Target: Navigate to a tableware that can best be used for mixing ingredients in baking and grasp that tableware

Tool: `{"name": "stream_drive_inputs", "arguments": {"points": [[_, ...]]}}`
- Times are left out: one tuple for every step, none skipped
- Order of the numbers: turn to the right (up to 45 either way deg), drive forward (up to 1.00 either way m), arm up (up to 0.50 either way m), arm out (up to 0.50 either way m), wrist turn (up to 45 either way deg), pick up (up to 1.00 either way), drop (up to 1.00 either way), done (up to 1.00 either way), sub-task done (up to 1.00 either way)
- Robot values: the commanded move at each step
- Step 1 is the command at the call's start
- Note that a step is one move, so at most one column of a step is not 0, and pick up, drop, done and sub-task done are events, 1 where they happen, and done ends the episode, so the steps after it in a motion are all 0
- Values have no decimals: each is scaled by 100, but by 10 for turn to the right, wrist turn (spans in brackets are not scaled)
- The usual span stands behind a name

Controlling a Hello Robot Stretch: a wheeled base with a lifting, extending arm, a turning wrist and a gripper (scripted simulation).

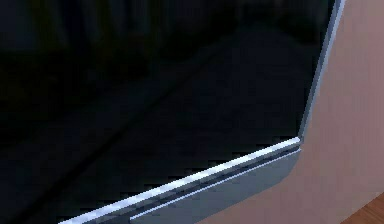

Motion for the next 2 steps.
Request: {"name": "stream_drive_inputs", "arguments": {"points": [[0, 0, 38, 0, 0, 0, 0, 0, 0], [0, 0, 0, 34, 0, 0, 0, 0, 0]]}}
